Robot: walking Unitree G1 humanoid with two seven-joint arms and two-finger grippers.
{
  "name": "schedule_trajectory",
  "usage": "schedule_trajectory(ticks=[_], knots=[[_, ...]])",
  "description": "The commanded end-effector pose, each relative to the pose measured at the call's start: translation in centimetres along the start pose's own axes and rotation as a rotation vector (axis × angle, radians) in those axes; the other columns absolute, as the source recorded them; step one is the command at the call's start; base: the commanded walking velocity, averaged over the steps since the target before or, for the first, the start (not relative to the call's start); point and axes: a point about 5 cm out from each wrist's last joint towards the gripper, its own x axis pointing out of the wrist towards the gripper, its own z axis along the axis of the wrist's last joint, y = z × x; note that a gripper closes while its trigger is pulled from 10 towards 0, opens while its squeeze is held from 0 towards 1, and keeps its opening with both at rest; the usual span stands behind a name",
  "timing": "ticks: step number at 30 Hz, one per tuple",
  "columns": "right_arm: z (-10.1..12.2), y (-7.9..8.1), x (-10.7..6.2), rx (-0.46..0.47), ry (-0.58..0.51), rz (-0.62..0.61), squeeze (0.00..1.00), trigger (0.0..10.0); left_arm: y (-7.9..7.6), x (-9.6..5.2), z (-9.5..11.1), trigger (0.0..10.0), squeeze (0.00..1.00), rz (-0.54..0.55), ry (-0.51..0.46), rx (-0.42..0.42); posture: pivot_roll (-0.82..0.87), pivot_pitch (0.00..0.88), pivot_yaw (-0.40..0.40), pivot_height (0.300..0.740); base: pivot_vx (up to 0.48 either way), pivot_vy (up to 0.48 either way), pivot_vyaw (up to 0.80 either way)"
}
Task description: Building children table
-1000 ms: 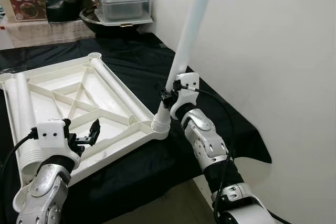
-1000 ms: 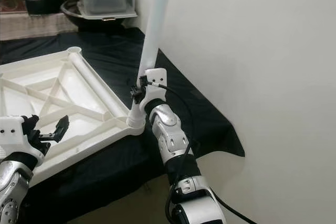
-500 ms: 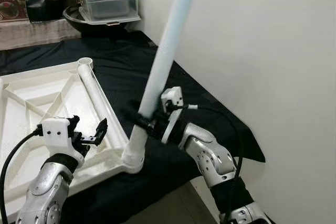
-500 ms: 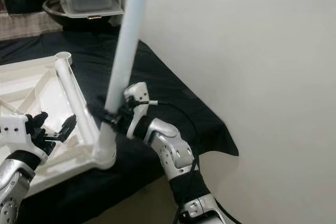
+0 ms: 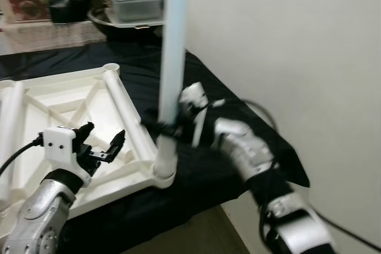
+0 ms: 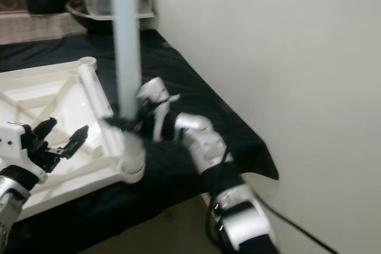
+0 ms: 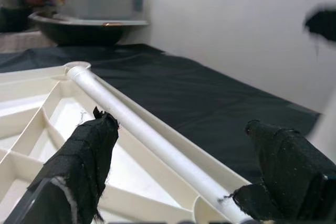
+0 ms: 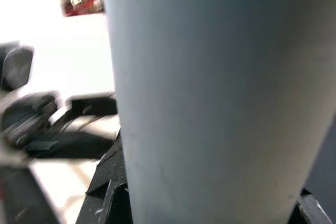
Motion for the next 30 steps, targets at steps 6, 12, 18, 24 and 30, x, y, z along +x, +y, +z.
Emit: schedule_trajectory(ticks=[6, 12, 18, 24, 30], knots=[[6.0, -1.3, -1.1, 0.051, -0.184, 0.069, 0.0, 10.0, -0.7, -0.6, 1.5, 10.0, 0.0, -0.121, -0.026, -0.002, 0.11, 0.0, -0.088, 0.74, 0.0, 0.0, 0.0], [6.3, 0.4, -0.6, 0.109, -0.212, 0.238, 0.0, 10.0, -1.7, -0.8, 1.6, 10.0, 0.0, -0.221, -0.022, -0.03, 0.11, 0.0, -0.086, 0.74, 0.0, 0.0, 0.0], [5.1, 2.1, 0.0, 0.116, -0.151, 0.419, 0.0, 10.0, -3.8, -1.0, 1.9, 10.0, 0.0, -0.455, 0.015, -0.054, 0.12, 0.0, -0.089, 0.74, 0.0, 0.0, 0.0], [4.5, 2.9, 1.1, 0.128, -0.12, 0.468, 0.0, 10.0, -5.2, -1.1, 2.0, 10.0, 0.0, -0.645, 0.081, -0.044, 0.12, 0.0, -0.086, 0.74, 0.0, 0.0, 0.0], [4.7, 3.6, 1.7, 0.147, -0.129, 0.497, 0.0, 10.0, -5.4, -0.8, 1.3, 10.0, 0.0, -0.703, 0.133, -0.014, 0.12, 0.0, -0.083, 0.74, 0.0, 0.0, 0.0]])
